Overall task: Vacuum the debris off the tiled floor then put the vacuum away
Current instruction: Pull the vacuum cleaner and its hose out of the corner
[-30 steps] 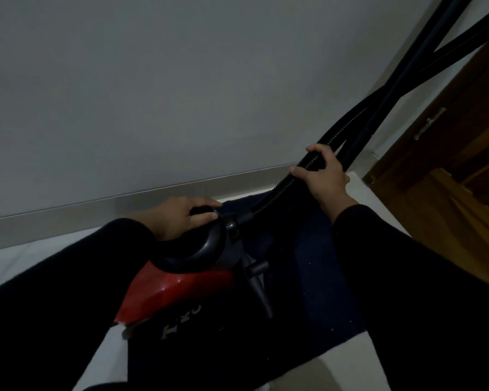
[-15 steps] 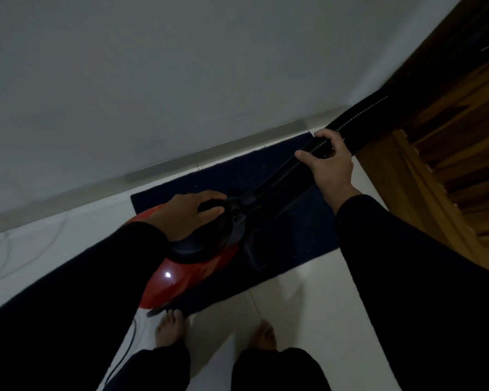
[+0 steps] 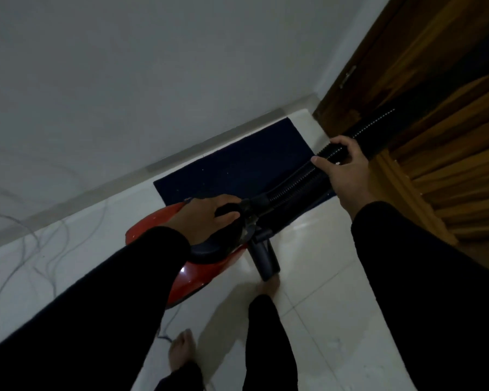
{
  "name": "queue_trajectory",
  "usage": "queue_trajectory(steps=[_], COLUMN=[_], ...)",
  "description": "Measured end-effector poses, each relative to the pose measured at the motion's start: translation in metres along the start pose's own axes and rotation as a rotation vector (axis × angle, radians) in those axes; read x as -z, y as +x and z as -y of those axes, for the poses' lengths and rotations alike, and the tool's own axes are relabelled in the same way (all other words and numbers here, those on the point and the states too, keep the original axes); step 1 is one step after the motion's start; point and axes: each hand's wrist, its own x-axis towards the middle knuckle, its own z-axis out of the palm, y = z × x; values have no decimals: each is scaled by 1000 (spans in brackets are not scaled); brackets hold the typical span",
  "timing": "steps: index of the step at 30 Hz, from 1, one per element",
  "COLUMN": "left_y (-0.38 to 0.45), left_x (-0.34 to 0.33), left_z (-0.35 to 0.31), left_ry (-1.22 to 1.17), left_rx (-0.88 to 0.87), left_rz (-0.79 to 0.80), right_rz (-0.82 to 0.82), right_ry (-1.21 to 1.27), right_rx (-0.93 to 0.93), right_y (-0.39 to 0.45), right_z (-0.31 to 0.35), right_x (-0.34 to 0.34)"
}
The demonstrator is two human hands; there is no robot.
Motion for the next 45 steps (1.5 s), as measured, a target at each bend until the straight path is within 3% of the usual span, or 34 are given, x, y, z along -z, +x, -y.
queue_trajectory(steps=[17,32,45], left_y=[-167,-331,-432], left_x=[-77,-195,-223], left_z=[-9,-55,-25], left_ry=[98,97,91], left_rx=[-98,-94,-159], left_rz=[89,36,125], right_rz=[-183,-310,-396], right_ry=[35,66,37], right_rx=[6,-56,-87], right_y=[-219,-410,-541], right_z=[-41,-97,-110], right_x=[55,143,133])
